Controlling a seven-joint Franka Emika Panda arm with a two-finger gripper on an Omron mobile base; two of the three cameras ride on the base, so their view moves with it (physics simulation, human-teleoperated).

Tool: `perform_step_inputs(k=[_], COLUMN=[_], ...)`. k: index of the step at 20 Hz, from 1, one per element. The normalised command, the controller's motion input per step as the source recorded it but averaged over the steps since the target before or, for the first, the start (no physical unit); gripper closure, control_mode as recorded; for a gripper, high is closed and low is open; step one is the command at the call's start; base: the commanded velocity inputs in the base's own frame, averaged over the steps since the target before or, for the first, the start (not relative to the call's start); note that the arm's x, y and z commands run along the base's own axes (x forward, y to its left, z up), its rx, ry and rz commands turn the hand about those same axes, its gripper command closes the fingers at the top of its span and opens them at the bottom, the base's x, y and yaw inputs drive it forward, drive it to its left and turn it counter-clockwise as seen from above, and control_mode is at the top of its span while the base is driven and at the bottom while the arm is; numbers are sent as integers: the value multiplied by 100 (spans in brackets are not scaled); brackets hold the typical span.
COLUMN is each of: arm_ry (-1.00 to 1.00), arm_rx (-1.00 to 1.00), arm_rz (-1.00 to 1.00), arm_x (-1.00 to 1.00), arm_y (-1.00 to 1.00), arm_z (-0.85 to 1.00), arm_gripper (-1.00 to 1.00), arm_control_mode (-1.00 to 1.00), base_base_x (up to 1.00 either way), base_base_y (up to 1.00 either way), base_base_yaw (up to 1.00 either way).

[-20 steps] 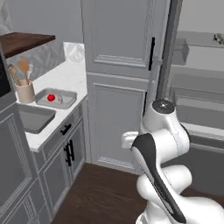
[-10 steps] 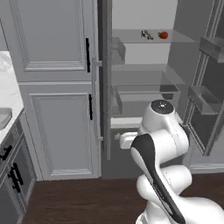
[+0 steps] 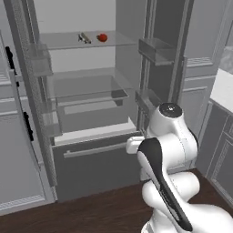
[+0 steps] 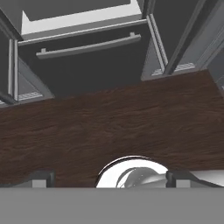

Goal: Place one tomato and one fish in each tupperware on the nearby counter, to pack two identical lunches.

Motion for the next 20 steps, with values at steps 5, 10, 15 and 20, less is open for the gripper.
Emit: perform_step_inputs(k=[5, 10, 15, 20], arm_ry=[0, 0, 0, 0], arm_rx=[0, 0, 0, 0], arm_rz=[0, 0, 0, 0], arm_x=[0, 0, 0, 0], arm_y=[0, 0, 0, 0], arm_z=[0, 0, 0, 0], arm_gripper=[-100, -100, -100, -100], arm_control_mode=[100, 100, 100, 100], base_base_x=[75, 88, 61, 24], base_base_y=[3, 9, 42, 54], base_base_yaw=[-11, -5, -6, -13])
